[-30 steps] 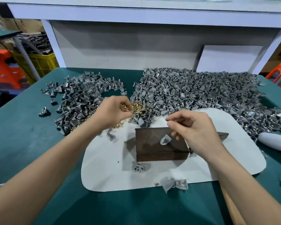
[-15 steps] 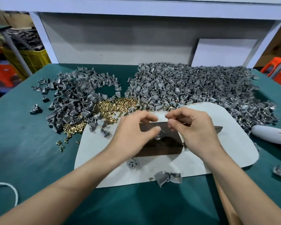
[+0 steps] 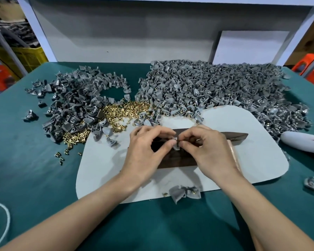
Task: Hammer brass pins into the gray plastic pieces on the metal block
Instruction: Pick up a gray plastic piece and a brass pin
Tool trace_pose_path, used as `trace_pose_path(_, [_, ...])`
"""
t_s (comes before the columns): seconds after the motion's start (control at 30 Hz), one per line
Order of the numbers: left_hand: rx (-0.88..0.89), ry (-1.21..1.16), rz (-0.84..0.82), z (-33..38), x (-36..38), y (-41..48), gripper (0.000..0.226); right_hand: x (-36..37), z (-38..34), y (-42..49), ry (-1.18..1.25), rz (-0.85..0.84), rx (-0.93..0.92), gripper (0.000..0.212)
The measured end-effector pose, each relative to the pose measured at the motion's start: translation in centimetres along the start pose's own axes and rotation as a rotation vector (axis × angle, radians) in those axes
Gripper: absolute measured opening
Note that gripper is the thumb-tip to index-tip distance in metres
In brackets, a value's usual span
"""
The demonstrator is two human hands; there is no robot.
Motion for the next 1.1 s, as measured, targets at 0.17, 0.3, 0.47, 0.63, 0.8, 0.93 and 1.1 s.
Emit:
trace_pose_path(0.17, [-0.033, -0.106, 0.020, -0.7, 0.1, -0.5, 0.014, 0.2, 0.0, 0.0, -0.053, -0.021, -0.020, 0.017])
trace_pose_path(0.3, [-0.063, -0.125, 0.003, -1.5, 0.5, -1.0, 0.014, 0.4, 0.4, -0.1, -0.124, -0.043, -0.014, 0.012])
trace_pose_path(0.47, [-0.103, -0.158, 0.006, -1.7, 0.6, -0.9, 0.013, 0.3, 0.6, -0.2, 0.004, -0.030, 0.027, 0.020])
trace_pose_path(0.63, [-0.059, -0.170, 0.024, -1.4, 0.6, -0.8, 0.009, 0.6, 1.1, -0.3, 0.027, -0.051, 0.052, 0.023])
trace_pose_path(0.8, [-0.022, -0.151, 0.048, -1.4, 0.4, -0.9, 0.004, 1.0, 2.2, -0.6, 0.099, -0.057, 0.113, 0.025])
trace_pose_path(0.93, [-0.048, -0.170, 0.056, -1.6, 0.4, -1.1, 0.005, 0.2, 2.3, -0.7, 0.204, 0.020, 0.137, 0.024])
trace_pose_path(1.1, [-0.056, -0.165, 0.066, -1.6, 0.4, -1.0, 0.007, 0.7, 1.1, -1.0, 0.232, -0.028, 0.069, 0.020])
Point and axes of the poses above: each hand's wrist, its own y-axis towards the middle knuckle, its own x-axis out of the palm, z = x × y, the point moved 7 cm from there along y, towards the middle knuckle, and after that the axes turned 15 degrees about y, right-handed, at the moved point
